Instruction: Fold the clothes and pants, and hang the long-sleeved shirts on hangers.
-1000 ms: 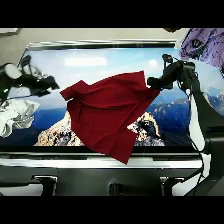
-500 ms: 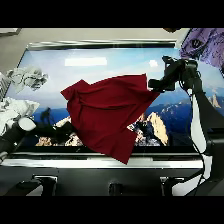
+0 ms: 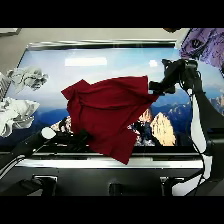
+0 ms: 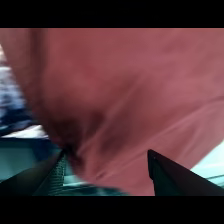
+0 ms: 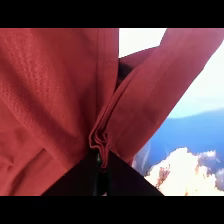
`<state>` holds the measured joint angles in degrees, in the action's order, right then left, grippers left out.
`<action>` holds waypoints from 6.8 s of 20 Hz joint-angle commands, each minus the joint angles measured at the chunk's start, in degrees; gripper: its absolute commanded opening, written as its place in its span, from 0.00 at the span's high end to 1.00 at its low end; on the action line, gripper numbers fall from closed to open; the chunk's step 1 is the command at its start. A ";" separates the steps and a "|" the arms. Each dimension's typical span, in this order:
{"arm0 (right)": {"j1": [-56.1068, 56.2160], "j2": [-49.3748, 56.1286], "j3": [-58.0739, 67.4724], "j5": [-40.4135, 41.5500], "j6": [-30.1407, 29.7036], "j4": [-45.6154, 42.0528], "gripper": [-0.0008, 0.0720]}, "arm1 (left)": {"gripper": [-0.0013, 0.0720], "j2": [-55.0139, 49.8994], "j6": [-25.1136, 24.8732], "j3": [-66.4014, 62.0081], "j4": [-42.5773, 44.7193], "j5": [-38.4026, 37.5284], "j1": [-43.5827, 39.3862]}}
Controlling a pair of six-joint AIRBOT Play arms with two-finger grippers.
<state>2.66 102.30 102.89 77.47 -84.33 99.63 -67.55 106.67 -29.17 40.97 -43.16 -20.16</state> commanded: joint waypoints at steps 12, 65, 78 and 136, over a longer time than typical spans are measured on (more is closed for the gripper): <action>0.04 -19.52 0.00 -14.36 3.21 -3.72 0.95 | 0.96 3.80 -10.08 -47.69 22.01 -15.41 15.15; -29.11 -8.61 -38.27 -5.79 -23.39 20.83 0.34 | 0.25 -0.42 -7.85 -28.68 36.68 -26.47 36.85; -29.11 -6.16 -45.55 -3.93 -26.77 28.92 0.62 | 0.23 -0.39 -11.93 -25.00 34.10 -30.14 37.51; -7.04 -36.04 11.17 5.77 2.99 -0.02 0.95 | 0.96 4.11 -14.21 -74.14 37.88 -33.83 27.85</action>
<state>-4.40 59.42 118.54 80.84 -82.96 100.44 -56.27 96.14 -105.67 79.96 -76.82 7.75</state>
